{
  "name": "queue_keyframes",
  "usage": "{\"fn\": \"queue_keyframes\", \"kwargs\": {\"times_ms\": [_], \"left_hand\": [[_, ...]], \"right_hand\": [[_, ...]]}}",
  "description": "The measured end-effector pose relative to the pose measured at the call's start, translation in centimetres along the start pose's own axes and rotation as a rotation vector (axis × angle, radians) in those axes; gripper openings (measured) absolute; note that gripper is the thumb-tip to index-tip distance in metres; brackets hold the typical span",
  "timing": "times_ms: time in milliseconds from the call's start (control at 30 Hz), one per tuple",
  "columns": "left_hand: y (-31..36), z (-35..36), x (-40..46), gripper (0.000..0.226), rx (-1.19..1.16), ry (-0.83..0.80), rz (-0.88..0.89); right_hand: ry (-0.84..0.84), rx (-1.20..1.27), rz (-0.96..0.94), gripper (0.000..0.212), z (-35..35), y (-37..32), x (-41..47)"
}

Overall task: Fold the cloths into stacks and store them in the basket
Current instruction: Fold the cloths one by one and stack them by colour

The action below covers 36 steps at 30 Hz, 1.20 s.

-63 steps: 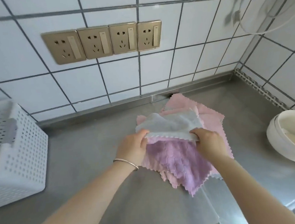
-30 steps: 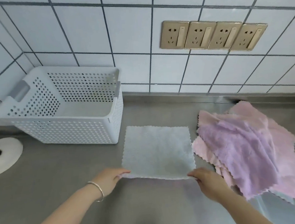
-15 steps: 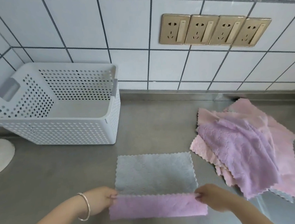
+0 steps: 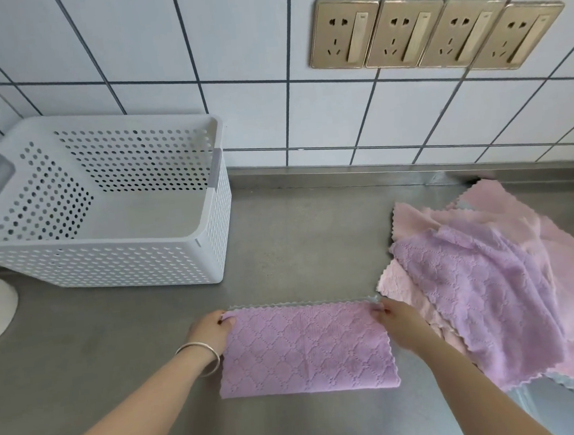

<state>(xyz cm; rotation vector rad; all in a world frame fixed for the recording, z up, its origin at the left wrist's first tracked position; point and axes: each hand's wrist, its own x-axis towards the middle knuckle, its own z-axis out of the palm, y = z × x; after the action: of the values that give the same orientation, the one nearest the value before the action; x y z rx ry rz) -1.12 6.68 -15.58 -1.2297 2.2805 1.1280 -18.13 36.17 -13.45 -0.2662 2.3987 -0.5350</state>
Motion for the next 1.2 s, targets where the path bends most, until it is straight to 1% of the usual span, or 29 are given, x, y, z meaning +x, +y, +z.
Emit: {"fn": "queue_keyframes", "kwargs": {"times_ms": [233, 400, 533, 633, 800, 933, 1033, 1133, 1200], "left_hand": [[0.6, 0.3, 0.7, 0.025, 0.153, 0.052, -0.024], [0.5, 0.6, 1.0, 0.027, 0.188, 0.07, -0.029], [0.9, 0.6, 1.0, 0.033, 0.184, 0.079, -0.056], [0.9, 0.7, 0.9, 0.035, 0.199, 0.089, -0.06], [0.8, 0.9, 0.4, 0.022, 0.21, 0.11, -0.025], [1.1, 0.9, 0.0, 0.03, 0.214, 0.142, -0.027], [1.4, 0.8, 0.0, 0.033, 0.241, 0.143, -0.023], [1.8, 0.8, -0.3, 0.033, 0.29, 0.127, -0.025], [1.9, 0.9, -0.8, 0.032, 0.309, 0.161, -0.047]], "right_hand": [[0.084, 0.008, 0.031, 0.021, 1.1, 0.5, 0.8], [0.097, -0.079, 0.045, 0.015, 1.5, 0.4, 1.3], [0.104, -0.164, 0.075, 0.026, 1.6, -0.1, 1.6], [0.107, -0.184, 0.092, 0.027, 1.7, -0.4, 1.5], [0.163, -0.193, 0.103, 0.028, 2.1, -0.7, 0.7], [0.255, -0.23, 0.06, 0.026, 2.2, -1.0, 0.0], [0.236, -0.241, 0.068, 0.027, 2.2, -1.4, 0.0], [0.212, -0.202, 0.093, 0.026, 2.0, -1.5, 0.0], [0.231, -0.101, 0.12, 0.019, 2.1, -1.2, -0.3]]}}
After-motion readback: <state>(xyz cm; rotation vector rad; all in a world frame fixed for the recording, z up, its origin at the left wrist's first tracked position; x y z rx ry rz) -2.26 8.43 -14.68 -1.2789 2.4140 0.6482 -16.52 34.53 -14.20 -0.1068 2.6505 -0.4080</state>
